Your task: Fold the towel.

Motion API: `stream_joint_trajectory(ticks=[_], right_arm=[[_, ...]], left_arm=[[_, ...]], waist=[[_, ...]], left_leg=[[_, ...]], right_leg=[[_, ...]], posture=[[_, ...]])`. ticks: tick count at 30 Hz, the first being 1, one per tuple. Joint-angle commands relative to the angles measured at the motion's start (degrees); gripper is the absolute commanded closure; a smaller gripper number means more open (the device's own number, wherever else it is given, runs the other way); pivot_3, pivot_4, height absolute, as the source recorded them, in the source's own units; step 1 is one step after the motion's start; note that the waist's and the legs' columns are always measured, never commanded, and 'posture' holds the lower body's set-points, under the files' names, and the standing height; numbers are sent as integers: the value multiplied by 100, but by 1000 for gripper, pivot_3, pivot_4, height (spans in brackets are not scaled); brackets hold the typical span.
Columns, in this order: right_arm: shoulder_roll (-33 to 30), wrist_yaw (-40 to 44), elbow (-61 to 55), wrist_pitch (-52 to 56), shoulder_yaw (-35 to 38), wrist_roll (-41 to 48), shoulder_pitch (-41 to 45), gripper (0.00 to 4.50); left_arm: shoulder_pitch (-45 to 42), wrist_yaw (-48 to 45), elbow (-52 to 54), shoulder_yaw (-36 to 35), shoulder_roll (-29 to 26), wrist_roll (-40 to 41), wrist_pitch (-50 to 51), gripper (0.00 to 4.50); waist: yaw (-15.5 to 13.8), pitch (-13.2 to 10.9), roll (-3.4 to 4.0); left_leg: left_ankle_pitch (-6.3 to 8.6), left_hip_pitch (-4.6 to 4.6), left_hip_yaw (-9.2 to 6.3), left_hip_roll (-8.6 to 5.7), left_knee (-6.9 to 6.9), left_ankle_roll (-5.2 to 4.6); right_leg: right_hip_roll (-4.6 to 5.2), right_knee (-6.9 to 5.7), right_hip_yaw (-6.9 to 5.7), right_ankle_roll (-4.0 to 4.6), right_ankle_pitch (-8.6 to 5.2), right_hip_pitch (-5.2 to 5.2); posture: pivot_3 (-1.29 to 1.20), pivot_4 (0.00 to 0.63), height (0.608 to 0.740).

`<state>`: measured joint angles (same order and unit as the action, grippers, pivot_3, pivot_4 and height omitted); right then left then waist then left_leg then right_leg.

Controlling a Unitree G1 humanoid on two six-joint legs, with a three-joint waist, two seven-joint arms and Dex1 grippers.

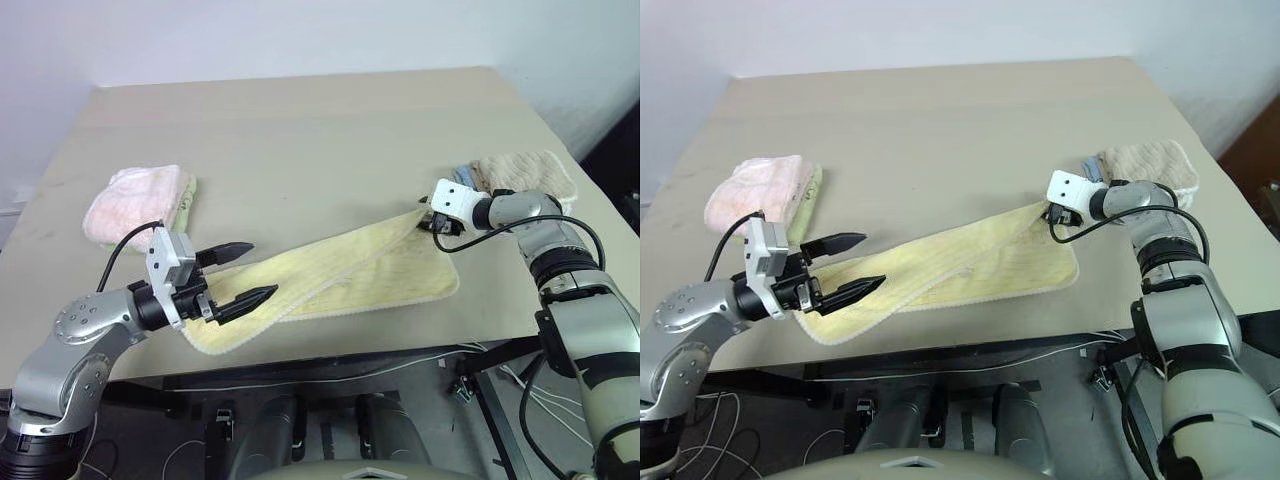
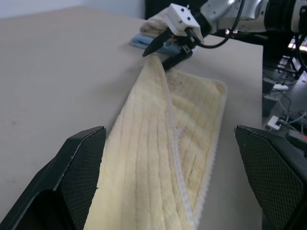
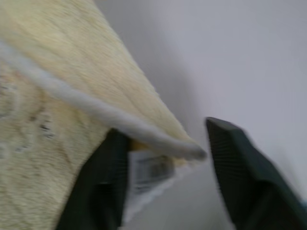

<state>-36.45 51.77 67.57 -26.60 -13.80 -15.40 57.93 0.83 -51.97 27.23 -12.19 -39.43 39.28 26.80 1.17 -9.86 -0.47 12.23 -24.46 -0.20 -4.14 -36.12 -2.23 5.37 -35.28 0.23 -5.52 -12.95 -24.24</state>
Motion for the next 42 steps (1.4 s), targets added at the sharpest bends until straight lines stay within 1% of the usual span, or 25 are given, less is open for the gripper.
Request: stream_joint_trajectory(ticks=[1,4,5,9,13,15,18,23,26,28,31,36,39,42], right_arm=[[22,269,-87,-210,188,226,170,3252],[67,707,-222,-253,309,470,143,4275],[73,812,-259,-266,337,530,130,4479],[55,1066,-376,-146,510,785,100,4479],[-105,1553,-651,209,646,1015,11,4479],[-185,1886,-1013,726,798,1283,-30,4479],[-323,2127,-1600,1332,903,1495,-170,4479],[-737,2410,-3034,2758,1097,1868,-356,4479],[-846,2384,-3855,3134,1295,2169,-449,4479],[-874,2356,-4397,3636,1447,2448,-407,4479],[-861,2123,-4906,4176,1585,2663,-291,4479],[-717,1444,-5099,4320,1560,2546,-64,4479],[-596,1441,-5308,4523,1696,2938,51,4479],[-570,1352,-5356,4484,1659,2942,94,4479]], left_arm=[[-13,-10,191,-155,-79,51,-92,0],[-165,34,154,-135,-109,71,-20,0],[-200,51,145,-120,-113,74,0,0],[-285,134,190,-54,-90,91,73,0],[-312,196,224,2,-58,92,102,0],[-324,162,187,24,-65,65,84,0],[-347,107,120,51,-74,20,35,0],[-284,-190,-106,143,-115,-189,-219,0],[-196,-343,-213,200,-91,-300,-390,0],[-114,-442,-315,242,-59,-378,-507,0],[47,-584,-432,312,-53,-507,-667,0],[417,-789,-568,380,-8,-694,-1023,0],[571,-867,-625,435,-8,-805,-1197,0],[648,-882,-633,455,1,-824,-1251,0]], waist=[[-2,0,0],[-3,0,0],[-7,0,0],[-4,0,0],[-6,-1,1],[-17,-2,2],[-17,-2,2],[-36,-9,14],[-30,-12,19],[-18,-12,20],[-32,-12,20],[-34,-12,20],[-42,-13,20],[-43,-13,20]], left_leg=[[0,0,0,0,0,0],[0,3,0,0,-1,1],[0,4,-1,0,-1,1],[0,5,-1,0,-1,0],[0,5,-1,1,1,1],[0,5,-1,1,0,1],[0,5,-1,1,1,0],[1,4,-1,1,3,0],[1,2,-1,1,6,0],[2,2,0,2,12,0],[2,1,0,2,15,0],[5,-2,3,1,15,-5],[5,-4,3,1,19,-4],[5,-10,3,1,22,-4]], right_leg=[[0,0,0,0,0,0],[0,-1,0,0,0,4],[0,-1,0,0,0,5],[0,-1,-1,-2,1,7],[0,-3,0,-2,1,5],[1,-3,0,-1,1,5],[3,-2,1,-1,0,5],[5,-1,2,1,-1,2],[6,-1,4,2,-2,-4],[6,-1,7,2,-2,-8],[6,0,11,2,-2,-12],[12,10,12,5,-3,-12],[13,10,11,6,-4,-14],[13,12,11,6,-4,-18]], posture=[[0,150,740],[0,150,740],[0,150,740],[0,150,740],[0,150,740],[0,150,740],[0,150,740],[0,150,740],[0,150,740],[0,150,740],[0,150,740],[0,150,740],[0,150,740],[0,150,740]])
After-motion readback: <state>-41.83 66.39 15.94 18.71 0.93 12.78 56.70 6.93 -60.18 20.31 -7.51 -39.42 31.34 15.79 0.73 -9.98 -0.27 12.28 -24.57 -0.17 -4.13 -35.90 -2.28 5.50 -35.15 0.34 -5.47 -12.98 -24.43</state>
